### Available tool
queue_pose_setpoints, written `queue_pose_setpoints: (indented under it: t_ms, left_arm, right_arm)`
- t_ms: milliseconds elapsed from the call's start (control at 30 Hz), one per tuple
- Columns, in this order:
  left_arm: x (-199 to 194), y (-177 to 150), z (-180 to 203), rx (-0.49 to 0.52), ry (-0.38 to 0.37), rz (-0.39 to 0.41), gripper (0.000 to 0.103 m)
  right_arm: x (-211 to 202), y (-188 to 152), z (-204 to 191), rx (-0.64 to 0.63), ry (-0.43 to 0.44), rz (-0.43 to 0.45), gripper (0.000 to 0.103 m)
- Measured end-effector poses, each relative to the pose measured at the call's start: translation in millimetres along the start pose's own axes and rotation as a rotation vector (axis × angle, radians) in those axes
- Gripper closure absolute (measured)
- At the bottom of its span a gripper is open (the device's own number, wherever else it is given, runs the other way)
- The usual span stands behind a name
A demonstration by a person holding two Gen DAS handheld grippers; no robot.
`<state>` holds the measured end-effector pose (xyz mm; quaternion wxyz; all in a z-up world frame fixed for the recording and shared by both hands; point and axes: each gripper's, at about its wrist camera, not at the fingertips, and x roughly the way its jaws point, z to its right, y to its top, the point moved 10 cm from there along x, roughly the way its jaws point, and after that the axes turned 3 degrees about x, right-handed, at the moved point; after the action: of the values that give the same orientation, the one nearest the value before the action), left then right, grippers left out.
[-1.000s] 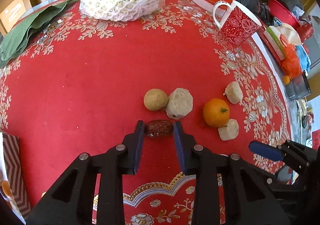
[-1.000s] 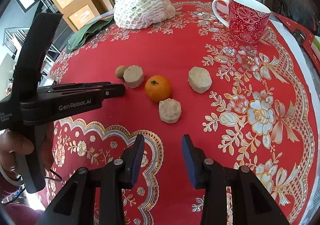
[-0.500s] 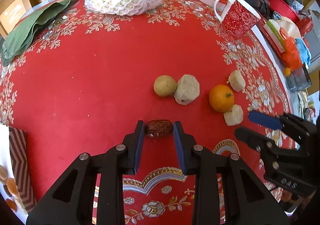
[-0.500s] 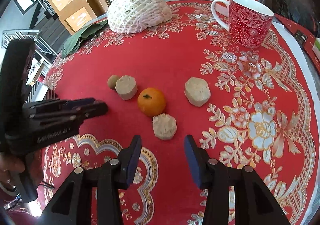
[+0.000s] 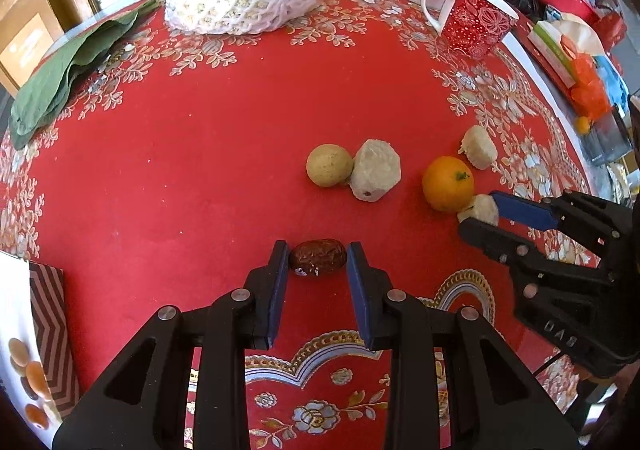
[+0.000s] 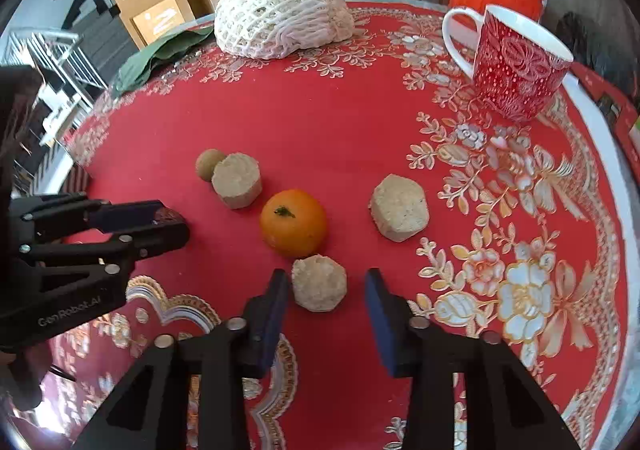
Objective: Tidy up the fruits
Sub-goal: 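Grasp a red date with the left gripper while the right grasps a beige cake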
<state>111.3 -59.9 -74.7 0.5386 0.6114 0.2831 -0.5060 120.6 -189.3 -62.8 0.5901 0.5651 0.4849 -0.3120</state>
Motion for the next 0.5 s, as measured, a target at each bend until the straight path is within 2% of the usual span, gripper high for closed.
queue_pose_setpoints:
  t_ms: [33, 233, 500]
  left_arm:
    - [-0.6, -0.6, -0.3, -0.001, 0.0, 0.002, 0.075]
    - [-6.7, -6.9, -11.2, -0.049, -0.013, -0.01, 0.075]
    - [-36.3, -20.3, -35.9, -0.106, 0.033, 0.009, 0.075]
  right_arm:
    - [-0.6, -0.2, 0.7, 0.003, 0.006, 0.0, 0.077]
    - [-5.4, -7.8, -2.9, -0.005, 0.022, -0.027, 0.077]
    - [-22.6, -11.5, -32.7, -0.044, 0.055, -0.018, 0.077]
